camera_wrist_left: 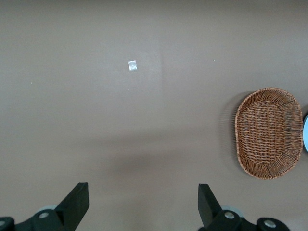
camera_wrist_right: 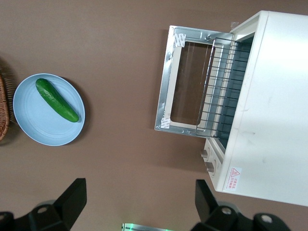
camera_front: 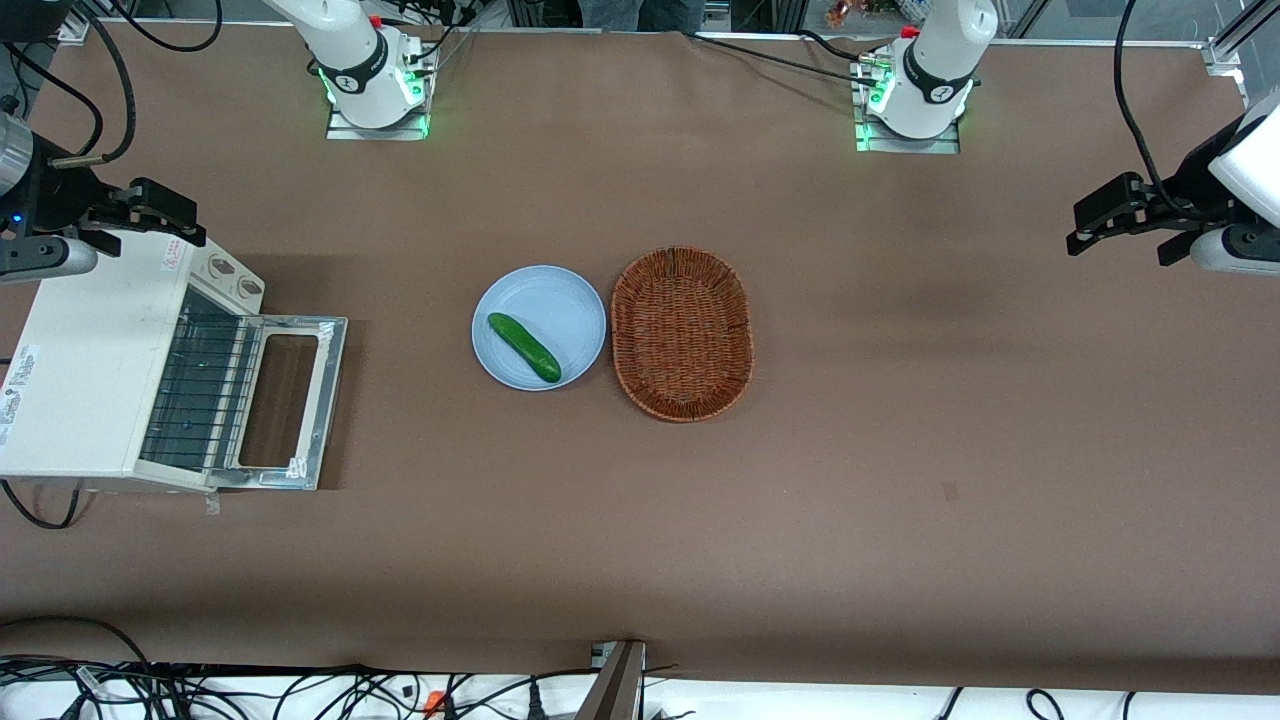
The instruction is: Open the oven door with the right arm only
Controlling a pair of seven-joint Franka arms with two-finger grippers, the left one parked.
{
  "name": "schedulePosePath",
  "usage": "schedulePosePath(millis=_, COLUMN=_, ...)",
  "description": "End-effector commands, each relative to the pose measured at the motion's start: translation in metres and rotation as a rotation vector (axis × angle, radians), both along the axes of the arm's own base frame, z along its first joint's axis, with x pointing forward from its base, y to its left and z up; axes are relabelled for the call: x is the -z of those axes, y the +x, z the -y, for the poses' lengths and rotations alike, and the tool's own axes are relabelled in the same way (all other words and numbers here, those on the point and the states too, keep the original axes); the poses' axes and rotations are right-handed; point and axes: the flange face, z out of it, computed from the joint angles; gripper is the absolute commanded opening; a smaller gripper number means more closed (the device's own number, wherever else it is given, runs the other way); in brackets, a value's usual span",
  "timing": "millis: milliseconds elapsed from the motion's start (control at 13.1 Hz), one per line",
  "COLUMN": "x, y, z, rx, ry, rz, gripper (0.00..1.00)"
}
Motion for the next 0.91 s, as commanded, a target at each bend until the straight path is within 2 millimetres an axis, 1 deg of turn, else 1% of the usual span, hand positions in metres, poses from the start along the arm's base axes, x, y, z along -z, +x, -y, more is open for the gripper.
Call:
schedulePosePath(millis=0, x=-0.004, y=-0.008, z=-0.001, rx=-0.02, ry=0.015, rz=0.012, gripper=1.0)
schedulePosePath(millis=457, x=-0.003, y=-0.009, z=-0.002, rx=-0.023, ry=0.014, rz=0.003, gripper=1.0)
schedulePosePath(millis=609, x=-0.006, y=-0.009, z=0.0, rx=-0.007, ry=0.011, rz=0.008, gripper=1.0)
schedulePosePath(millis=685, x=-0.012, y=-0.005, z=0.0, rx=-0.009, ry=0.009, rz=0.022, gripper=1.0)
schedulePosePath(millis=837, x=-0.015, y=-0.004, z=-0.001, rx=-0.014, ry=-0.004, rz=0.02, gripper=1.0)
